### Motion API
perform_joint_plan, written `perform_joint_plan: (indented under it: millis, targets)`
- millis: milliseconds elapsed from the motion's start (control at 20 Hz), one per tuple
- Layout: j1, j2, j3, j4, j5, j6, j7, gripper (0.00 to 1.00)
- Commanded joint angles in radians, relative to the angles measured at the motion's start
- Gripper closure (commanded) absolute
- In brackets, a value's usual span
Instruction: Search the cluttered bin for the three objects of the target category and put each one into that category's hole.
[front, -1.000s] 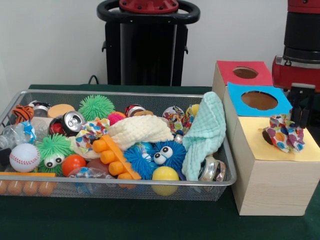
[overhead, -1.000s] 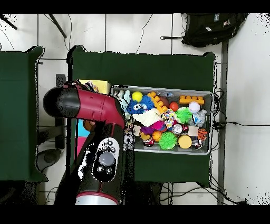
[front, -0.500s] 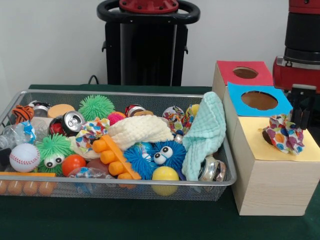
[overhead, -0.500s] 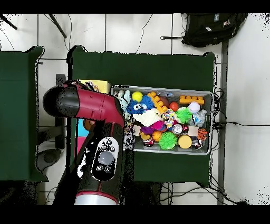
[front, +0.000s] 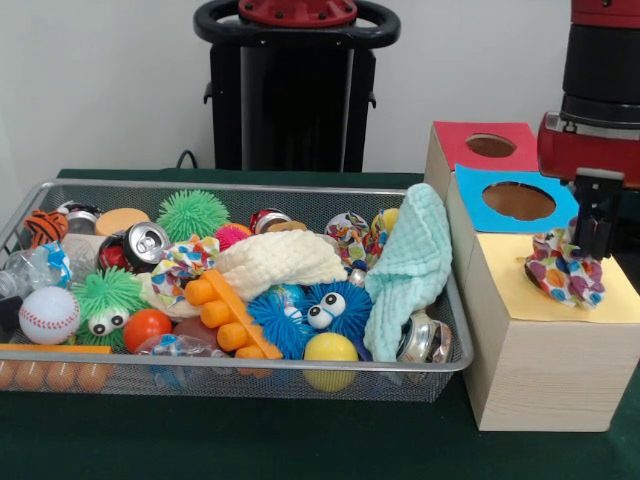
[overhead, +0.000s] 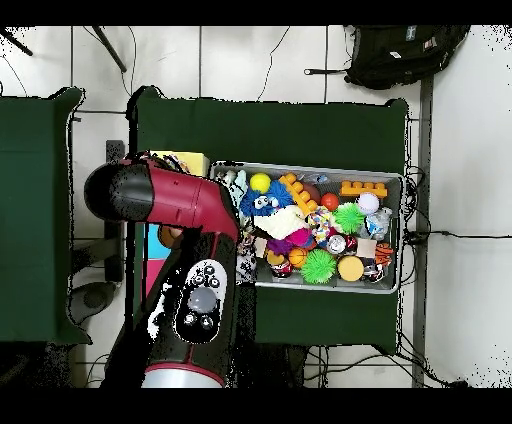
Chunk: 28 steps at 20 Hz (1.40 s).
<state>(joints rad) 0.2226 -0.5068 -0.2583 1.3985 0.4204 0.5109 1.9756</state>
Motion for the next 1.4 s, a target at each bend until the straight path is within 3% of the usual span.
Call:
perform_joint_plan:
  millis: [50, 1400]
  targets:
    - [-0.038, 0.037, 0.019, 0.029, -0.018, 0.117, 0.179, 1.00]
    - [0.006, 0.076, -0.004, 0.081, -0.034, 0.089, 0.202, 1.00]
